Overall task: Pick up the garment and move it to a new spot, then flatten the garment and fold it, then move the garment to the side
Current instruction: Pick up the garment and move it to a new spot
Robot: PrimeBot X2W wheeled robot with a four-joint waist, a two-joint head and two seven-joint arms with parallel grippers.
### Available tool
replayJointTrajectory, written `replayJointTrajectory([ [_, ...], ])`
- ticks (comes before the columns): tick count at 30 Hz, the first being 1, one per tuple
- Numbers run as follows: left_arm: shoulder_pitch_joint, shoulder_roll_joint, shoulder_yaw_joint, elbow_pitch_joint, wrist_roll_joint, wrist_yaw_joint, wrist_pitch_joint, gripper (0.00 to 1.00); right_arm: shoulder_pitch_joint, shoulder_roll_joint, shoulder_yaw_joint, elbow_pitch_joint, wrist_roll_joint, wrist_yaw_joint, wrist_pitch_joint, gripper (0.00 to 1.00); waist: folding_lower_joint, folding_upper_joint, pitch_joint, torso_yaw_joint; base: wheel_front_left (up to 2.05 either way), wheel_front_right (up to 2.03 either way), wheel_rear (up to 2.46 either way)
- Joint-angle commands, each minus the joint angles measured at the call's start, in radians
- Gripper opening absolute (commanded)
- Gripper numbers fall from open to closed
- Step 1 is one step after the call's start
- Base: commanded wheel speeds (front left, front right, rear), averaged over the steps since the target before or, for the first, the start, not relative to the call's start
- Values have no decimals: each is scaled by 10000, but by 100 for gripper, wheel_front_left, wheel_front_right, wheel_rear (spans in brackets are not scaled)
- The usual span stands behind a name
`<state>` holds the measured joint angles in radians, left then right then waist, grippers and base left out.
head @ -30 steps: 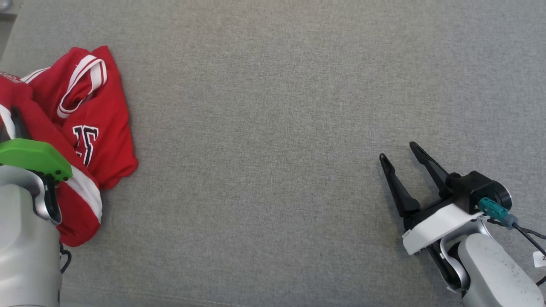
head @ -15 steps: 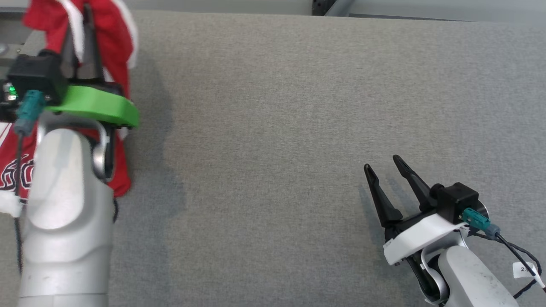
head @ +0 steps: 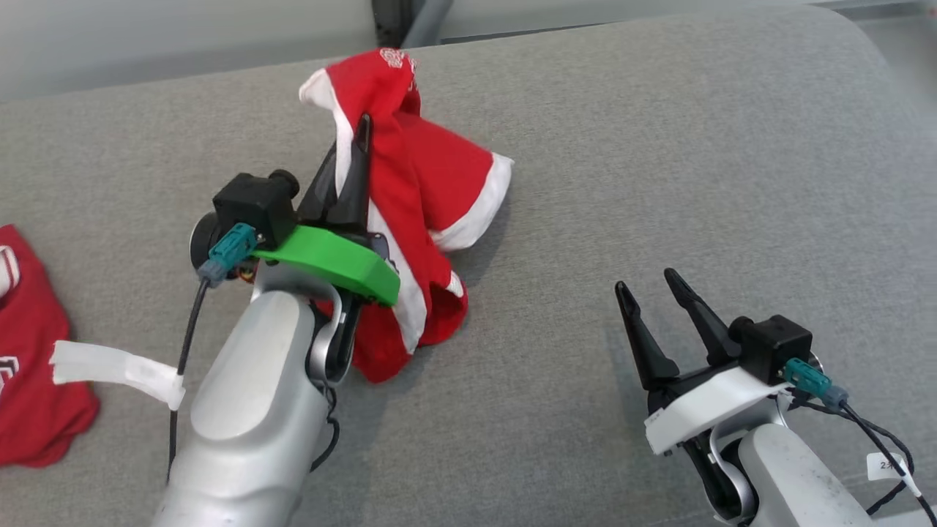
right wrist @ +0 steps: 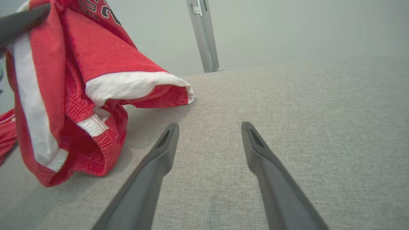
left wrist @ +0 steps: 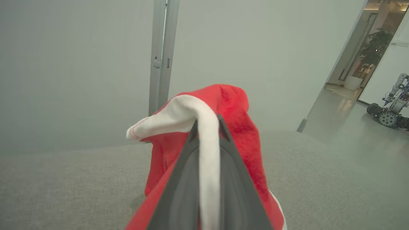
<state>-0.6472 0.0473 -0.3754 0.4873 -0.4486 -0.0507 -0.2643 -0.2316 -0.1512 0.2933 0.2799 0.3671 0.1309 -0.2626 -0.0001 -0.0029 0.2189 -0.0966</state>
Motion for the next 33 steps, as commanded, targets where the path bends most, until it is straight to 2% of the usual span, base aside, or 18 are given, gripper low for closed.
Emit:
replayJointTrajectory([
  [1,175,70,45,212,-141,146,-5,28,-29,18,-12,25,43,-3,-30,100,1,29,62,-939,0,0,0],
  [2,266,73,44,579,-83,263,-4,100,-51,42,3,25,55,-3,-30,100,1,29,85,-1044,0,0,0],
  [8,762,332,886,1468,781,649,-5,100,-80,105,-77,-22,76,-3,-31,100,1,29,113,-1291,0,0,0],
  [12,1526,425,1629,928,1372,741,-5,100,61,159,-196,-65,11,-3,-31,100,1,29,-139,-1195,0,0,0],
  [17,2916,446,2751,-372,2083,848,-4,100,299,258,-228,-110,-53,-3,-31,100,1,29,-603,-949,0,0,0],
  [25,5328,193,4249,-2168,2865,575,-4,100,695,262,-70,-74,-2,-3,-31,100,1,29,-1476,-385,0,0,0],
  [30,6485,104,4593,-2417,3096,331,-4,100,1067,197,64,5,44,-3,-31,100,1,29,-1854,228,0,0,0],
  [33,6823,51,4488,-2405,3216,206,-4,100,1207,148,66,25,88,-3,-31,100,1,29,-1894,705,0,0,0],
])
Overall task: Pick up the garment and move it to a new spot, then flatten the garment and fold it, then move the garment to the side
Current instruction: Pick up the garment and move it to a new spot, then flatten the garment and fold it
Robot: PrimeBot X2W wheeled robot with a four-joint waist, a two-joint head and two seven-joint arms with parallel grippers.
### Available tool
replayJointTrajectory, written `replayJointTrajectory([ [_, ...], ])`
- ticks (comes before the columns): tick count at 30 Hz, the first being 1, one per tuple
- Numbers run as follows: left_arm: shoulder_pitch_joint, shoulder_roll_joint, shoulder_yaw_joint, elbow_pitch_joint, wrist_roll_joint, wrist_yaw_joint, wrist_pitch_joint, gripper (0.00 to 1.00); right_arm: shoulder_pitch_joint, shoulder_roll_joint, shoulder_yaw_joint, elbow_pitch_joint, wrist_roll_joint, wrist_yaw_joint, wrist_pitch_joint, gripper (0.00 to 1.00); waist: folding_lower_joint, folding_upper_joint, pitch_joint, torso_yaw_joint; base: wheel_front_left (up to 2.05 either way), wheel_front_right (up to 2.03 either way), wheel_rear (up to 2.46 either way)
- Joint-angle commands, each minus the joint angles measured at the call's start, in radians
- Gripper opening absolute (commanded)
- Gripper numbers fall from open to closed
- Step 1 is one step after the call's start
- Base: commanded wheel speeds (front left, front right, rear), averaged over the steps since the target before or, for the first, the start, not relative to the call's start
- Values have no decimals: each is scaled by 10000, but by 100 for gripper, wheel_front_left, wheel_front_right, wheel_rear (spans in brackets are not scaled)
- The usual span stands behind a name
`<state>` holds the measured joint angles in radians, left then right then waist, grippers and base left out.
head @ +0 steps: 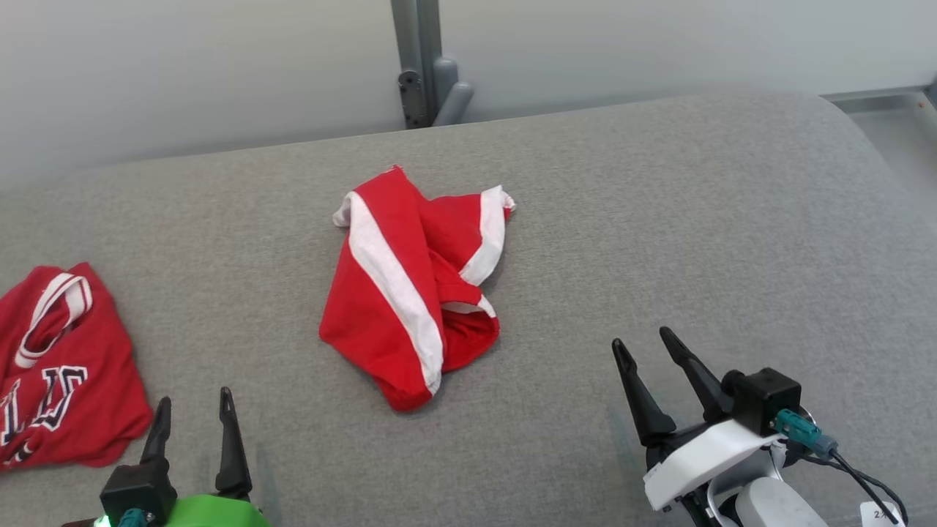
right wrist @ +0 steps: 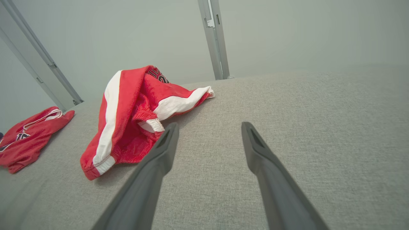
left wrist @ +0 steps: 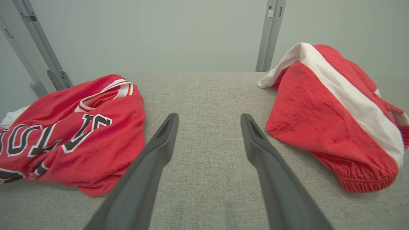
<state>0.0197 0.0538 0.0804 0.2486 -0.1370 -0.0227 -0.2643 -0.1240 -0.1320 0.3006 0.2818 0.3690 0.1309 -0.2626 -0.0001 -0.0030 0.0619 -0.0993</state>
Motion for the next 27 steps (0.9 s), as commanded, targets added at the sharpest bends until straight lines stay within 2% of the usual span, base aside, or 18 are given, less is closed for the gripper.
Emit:
replayJointTrajectory([
  [1,204,-20,-115,-25,102,-109,-4,100,163,-48,50,16,71,-3,-31,100,1,30,-315,872,0,0,0],
  [3,207,-25,-211,-49,139,-132,-6,100,169,-80,89,17,75,-3,-30,100,1,30,-276,1029,0,0,0],
  [8,-203,-21,-995,26,-282,-65,-6,100,-226,-244,720,78,301,-3,-30,100,1,30,133,2004,0,0,0],
  [12,-289,-21,-1565,141,-446,-86,-4,100,-663,-411,1708,461,808,-3,-30,100,1,30,410,2715,0,0,0],
  [17,-385,-25,-2051,234,-680,-44,-4,100,-1328,-614,2934,1596,1712,-3,-31,100,1,30,757,3524,0,0,0],
  [21,-451,-26,-2290,167,-789,35,-4,100,-1841,-701,3505,2238,2272,-3,-31,100,1,30,1042,3935,0,0,0],
  [27,-613,-27,-2492,13,-959,182,-4,100,-2260,-832,3771,2636,2801,-3,-31,100,1,30,1455,4176,0,0,0],
])
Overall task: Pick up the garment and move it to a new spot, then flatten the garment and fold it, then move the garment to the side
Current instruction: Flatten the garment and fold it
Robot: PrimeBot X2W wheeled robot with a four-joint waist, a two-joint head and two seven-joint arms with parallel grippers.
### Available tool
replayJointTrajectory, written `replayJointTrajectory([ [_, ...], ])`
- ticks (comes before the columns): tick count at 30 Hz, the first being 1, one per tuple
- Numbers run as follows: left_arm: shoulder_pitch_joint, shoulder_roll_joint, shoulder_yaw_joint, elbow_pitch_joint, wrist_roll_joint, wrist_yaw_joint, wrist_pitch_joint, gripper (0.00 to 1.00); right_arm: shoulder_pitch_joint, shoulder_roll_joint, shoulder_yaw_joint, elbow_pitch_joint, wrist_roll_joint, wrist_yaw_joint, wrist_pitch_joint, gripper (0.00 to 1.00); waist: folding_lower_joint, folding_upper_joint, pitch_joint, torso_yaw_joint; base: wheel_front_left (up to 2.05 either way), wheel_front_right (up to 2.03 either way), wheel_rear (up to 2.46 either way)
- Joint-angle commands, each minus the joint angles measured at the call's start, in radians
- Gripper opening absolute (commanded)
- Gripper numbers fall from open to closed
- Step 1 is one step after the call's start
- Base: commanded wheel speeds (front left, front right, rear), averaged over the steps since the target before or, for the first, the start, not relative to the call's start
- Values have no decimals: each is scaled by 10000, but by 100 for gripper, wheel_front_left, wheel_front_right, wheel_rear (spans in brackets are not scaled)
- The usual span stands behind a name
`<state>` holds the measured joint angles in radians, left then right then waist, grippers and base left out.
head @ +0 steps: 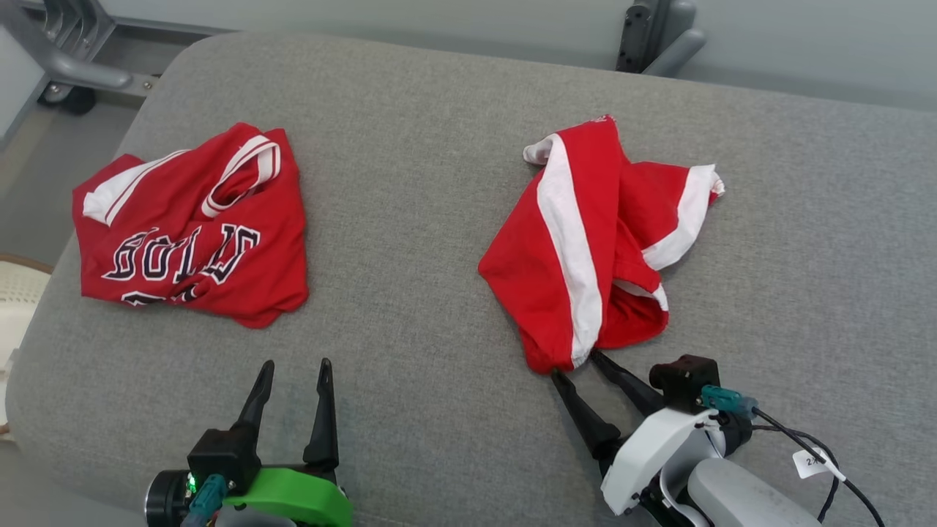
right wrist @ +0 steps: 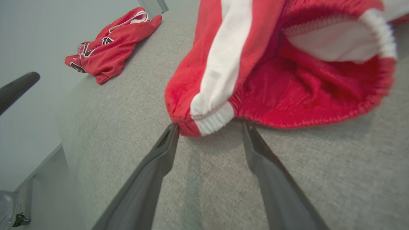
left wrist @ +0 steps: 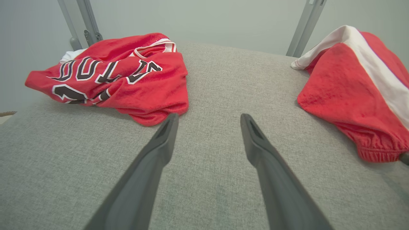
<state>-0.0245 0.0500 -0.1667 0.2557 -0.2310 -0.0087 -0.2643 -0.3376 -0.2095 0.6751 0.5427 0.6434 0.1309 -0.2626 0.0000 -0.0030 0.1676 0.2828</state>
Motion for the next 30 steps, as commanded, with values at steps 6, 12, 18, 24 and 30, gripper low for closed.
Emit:
replayJointTrajectory([
  [6,-439,13,-314,-142,-172,179,-4,100,-420,-92,8,79,257,-1,-30,100,0,30,747,419,0,0,0],
  [12,-611,13,-419,-173,-255,227,-4,100,-436,-138,-246,-254,151,-1,-27,0,0,30,923,343,0,0,0],
  [18,-528,13,-351,-100,-301,213,-4,100,-192,-322,-883,-907,-191,-3,-30,0,0,30,824,12,0,0,0],
  [24,-478,14,-386,4,-332,91,-6,100,11,-920,-1850,-1476,-919,-3,-30,0,0,30,548,-652,0,0,0],
  [30,-538,15,-476,182,-384,5,-6,100,-431,-1824,-2783,-1752,-2042,-3,-31,0,0,30,96,-1246,0,0,0],
])
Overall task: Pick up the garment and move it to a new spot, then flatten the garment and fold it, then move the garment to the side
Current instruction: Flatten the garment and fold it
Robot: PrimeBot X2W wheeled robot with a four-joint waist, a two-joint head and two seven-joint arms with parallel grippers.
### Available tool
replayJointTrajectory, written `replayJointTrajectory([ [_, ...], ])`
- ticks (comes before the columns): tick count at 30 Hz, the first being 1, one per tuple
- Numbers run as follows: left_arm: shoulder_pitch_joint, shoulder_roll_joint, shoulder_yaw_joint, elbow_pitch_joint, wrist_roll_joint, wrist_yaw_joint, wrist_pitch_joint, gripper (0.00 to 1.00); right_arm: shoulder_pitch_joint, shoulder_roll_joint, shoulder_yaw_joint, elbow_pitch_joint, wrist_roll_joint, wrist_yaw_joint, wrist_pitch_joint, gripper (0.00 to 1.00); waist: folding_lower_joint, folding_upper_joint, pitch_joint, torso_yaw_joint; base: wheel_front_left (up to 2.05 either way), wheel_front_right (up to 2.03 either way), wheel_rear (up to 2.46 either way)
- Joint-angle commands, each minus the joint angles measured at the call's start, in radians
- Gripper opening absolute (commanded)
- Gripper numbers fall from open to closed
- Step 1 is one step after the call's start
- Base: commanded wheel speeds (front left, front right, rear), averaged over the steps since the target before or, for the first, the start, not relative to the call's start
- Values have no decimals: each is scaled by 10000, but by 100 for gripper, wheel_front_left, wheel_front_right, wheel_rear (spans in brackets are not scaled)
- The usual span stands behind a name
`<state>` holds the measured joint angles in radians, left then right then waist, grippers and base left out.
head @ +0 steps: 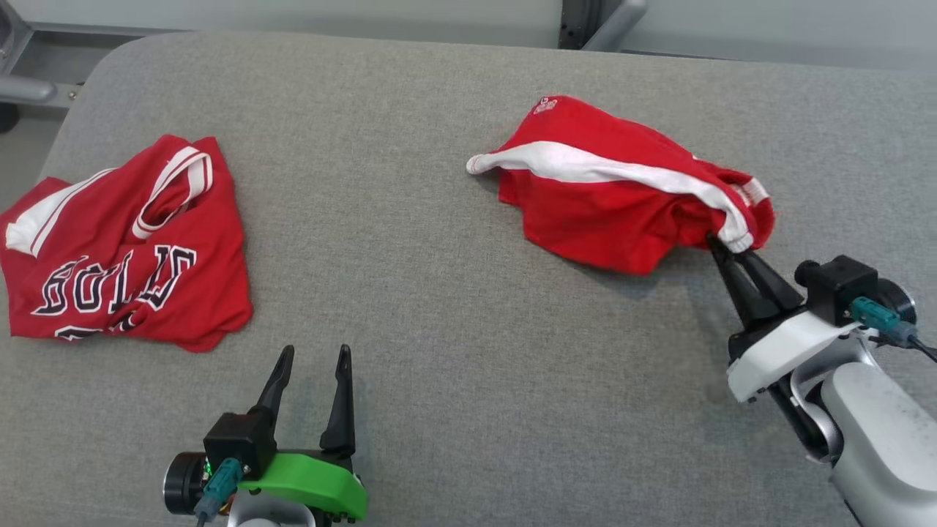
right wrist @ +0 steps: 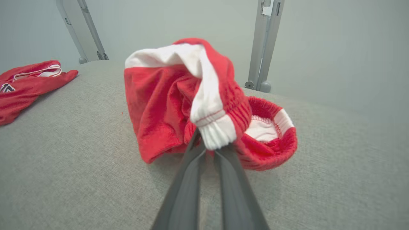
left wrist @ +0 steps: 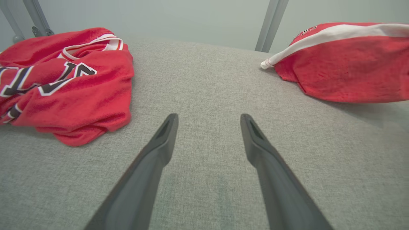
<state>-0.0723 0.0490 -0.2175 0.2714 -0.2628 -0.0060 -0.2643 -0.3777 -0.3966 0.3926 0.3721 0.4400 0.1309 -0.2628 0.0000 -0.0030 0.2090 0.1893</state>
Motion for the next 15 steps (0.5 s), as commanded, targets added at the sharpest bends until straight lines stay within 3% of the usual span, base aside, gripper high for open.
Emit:
replayJointTrajectory([
  [1,-23,31,44,67,-77,-21,-4,100,-76,-82,-86,-64,-208,-3,-29,0,0,30,-413,-388,0,0,0],
  [7,339,29,77,270,-134,-68,-4,100,531,-94,-297,516,-607,-3,-28,0,0,30,-939,-693,0,0,0],
  [8,374,28,61,314,-151,-91,-4,100,675,-10,-235,800,-542,-3,-28,4,0,30,-1002,-718,0,0,0],
  [9,418,28,51,355,-163,-92,-6,100,799,70,-210,1152,-442,-3,-29,41,0,30,-1058,-739,0,0,0],
  [10,455,28,36,406,-173,-108,-4,100,899,140,-191,1473,-420,-3,-29,90,0,30,-1105,-750,0,0,0],
  [11,489,29,28,451,-185,-117,-4,100,982,303,-256,1721,-306,-3,-31,100,0,30,-1142,-762,0,0,0],
  [15,578,28,115,548,-159,-144,-4,100,1384,739,-629,2007,-428,-5,-28,100,0,30,-1219,-911,0,0,0],
])
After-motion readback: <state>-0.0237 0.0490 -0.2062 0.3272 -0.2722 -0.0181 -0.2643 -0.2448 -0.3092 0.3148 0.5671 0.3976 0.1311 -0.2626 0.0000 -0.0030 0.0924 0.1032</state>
